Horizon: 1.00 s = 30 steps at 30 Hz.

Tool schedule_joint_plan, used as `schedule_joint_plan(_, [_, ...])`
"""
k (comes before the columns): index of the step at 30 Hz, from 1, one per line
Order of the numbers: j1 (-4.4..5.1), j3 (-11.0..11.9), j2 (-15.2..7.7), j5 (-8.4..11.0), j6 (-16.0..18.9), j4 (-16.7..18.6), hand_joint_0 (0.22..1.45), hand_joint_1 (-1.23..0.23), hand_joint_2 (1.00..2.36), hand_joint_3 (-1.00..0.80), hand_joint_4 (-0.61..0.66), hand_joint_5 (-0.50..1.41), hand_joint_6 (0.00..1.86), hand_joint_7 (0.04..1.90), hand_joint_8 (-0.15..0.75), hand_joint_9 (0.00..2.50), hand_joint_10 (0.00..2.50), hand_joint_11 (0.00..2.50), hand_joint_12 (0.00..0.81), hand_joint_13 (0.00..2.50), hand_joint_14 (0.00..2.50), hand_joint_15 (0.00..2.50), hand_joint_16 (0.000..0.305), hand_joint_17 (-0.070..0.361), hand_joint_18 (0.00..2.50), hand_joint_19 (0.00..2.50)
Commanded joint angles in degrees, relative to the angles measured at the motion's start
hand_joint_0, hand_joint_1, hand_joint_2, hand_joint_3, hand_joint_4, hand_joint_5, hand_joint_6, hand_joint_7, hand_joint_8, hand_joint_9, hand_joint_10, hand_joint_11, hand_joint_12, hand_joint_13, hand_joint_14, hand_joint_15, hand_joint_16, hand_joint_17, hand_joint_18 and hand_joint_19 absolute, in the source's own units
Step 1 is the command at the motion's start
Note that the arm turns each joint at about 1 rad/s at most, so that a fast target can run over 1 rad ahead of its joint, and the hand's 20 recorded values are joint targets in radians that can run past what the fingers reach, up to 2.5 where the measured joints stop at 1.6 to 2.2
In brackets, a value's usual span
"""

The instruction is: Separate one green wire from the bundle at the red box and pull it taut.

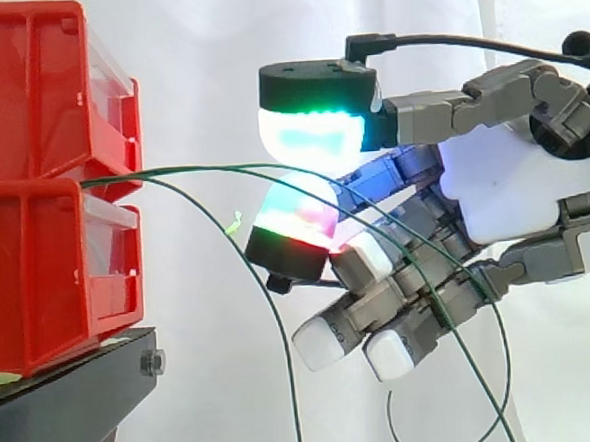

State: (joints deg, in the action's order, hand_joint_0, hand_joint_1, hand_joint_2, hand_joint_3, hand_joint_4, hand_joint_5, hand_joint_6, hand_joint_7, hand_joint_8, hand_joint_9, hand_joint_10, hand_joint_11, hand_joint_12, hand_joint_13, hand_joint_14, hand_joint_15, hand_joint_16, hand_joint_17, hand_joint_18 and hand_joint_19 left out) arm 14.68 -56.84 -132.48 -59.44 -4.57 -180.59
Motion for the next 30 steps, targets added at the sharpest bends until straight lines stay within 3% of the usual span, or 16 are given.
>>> schedule_joint_plan(1, [0.00,0.06,0.03,-0.06,0.35,-0.21,0.60,-0.63,1.02,-0.22,0.18,-0.19,0.90,1.12,0.338,1.03,0.01,0.88,0.323,0.89,0.01,0.39,0.047,0.106,0.88,0.45])
schedule_joint_plan(11, [0.00,0.24,0.03,-0.06,0.35,-0.29,0.61,-0.70,1.02,-0.14,0.14,-0.20,0.92,1.10,0.340,1.01,0.01,0.88,0.328,0.88,0.01,0.38,0.048,0.108,0.89,0.42])
schedule_joint_plan(20, [0.00,0.32,-0.06,0.03,0.35,-0.47,0.65,-0.78,1.02,-0.23,0.12,-0.20,0.93,1.08,0.325,0.99,0.02,0.88,0.317,0.87,0.01,0.38,0.046,0.104,0.88,0.41])
schedule_joint_plan(30, [0.00,0.32,0.03,0.12,0.26,-0.47,0.68,-0.79,1.02,-0.19,-0.08,-0.20,0.94,1.11,0.307,1.02,0.02,0.89,0.306,0.89,0.01,0.38,0.045,0.101,0.88,0.39])
